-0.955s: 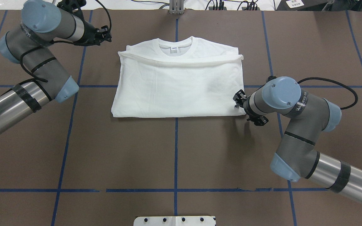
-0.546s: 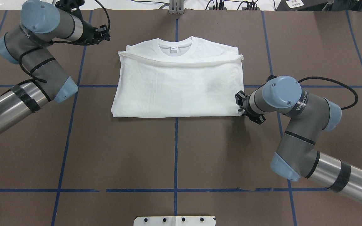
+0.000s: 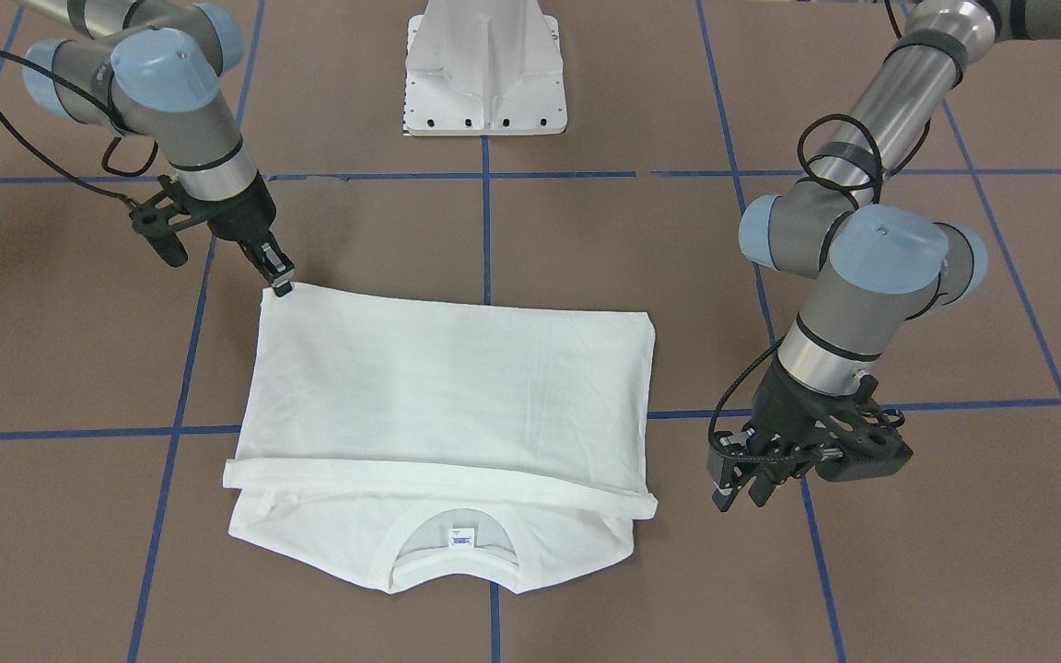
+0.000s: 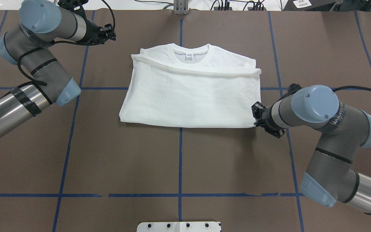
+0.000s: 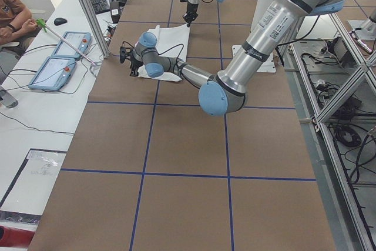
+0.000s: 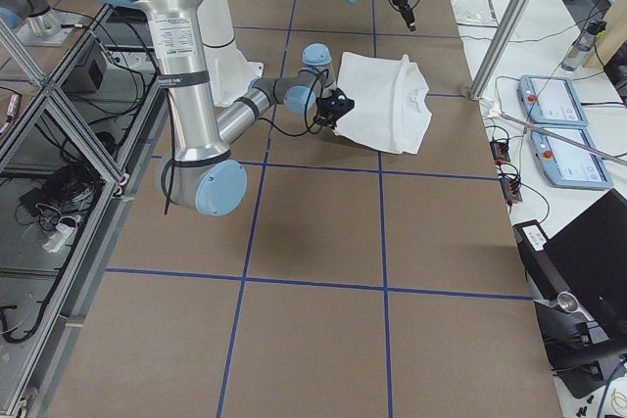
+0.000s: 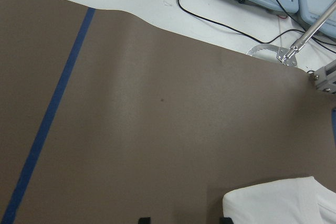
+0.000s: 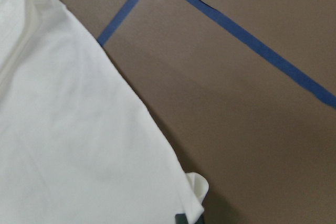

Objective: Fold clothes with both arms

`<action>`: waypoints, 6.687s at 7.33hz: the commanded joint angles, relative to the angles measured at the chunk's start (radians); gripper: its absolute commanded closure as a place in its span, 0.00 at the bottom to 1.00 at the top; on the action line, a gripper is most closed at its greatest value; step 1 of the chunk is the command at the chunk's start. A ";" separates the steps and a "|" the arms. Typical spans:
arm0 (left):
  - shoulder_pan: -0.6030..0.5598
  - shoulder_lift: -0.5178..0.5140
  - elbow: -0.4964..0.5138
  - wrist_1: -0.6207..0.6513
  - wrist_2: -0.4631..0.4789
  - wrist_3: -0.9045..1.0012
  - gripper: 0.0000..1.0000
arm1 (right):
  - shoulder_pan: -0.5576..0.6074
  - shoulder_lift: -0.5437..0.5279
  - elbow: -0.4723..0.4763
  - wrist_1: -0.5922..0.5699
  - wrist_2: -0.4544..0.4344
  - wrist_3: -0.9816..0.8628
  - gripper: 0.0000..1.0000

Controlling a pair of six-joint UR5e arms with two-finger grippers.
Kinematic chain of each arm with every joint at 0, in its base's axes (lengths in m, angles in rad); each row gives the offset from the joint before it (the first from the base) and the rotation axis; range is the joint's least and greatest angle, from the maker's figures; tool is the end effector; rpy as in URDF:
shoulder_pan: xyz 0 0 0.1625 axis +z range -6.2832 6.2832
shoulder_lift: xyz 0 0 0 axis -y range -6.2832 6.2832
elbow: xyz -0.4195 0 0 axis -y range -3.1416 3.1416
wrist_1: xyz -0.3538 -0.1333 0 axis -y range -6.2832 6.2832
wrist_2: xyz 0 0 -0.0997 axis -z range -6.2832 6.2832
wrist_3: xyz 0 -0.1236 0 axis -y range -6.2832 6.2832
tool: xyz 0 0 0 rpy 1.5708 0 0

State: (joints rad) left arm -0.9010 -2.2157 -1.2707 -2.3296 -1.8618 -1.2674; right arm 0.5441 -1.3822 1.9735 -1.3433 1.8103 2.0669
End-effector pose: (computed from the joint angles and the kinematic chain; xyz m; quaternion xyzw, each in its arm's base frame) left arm 0.3801 -0.6375 0.3425 0.1921 0.4974 -0.1754 0.8276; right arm -0.3981 -0.3624 0.3865 -0.1001 -0.3977 0.4114 0.8140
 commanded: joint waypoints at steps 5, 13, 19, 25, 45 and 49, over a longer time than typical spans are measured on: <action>0.157 0.106 -0.324 0.010 -0.255 -0.379 0.38 | -0.442 -0.209 0.301 -0.128 0.337 0.137 0.08; 0.470 0.240 -0.386 0.013 -0.151 -0.607 0.22 | 0.336 0.029 -0.017 -0.120 0.319 -0.471 0.00; 0.478 0.215 -0.371 0.013 -0.068 -0.599 0.41 | 0.343 0.035 -0.048 -0.123 0.319 -0.491 0.00; 0.432 0.214 -0.351 0.024 -0.040 -0.500 1.00 | 0.341 0.037 -0.065 -0.126 0.325 -0.479 0.00; -0.004 0.086 -0.080 -0.197 -0.195 -0.187 0.35 | -0.170 0.340 -0.099 -0.344 -0.072 -0.736 0.00; -0.002 0.096 -0.084 -0.197 -0.197 -0.188 0.32 | -0.205 0.454 -0.228 -0.438 -0.095 -0.856 0.00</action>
State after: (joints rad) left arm -0.9045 -2.1222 -1.3533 -2.5264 -2.0572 -1.4557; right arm 0.3450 -0.9400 1.7771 -1.7719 1.7173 1.2407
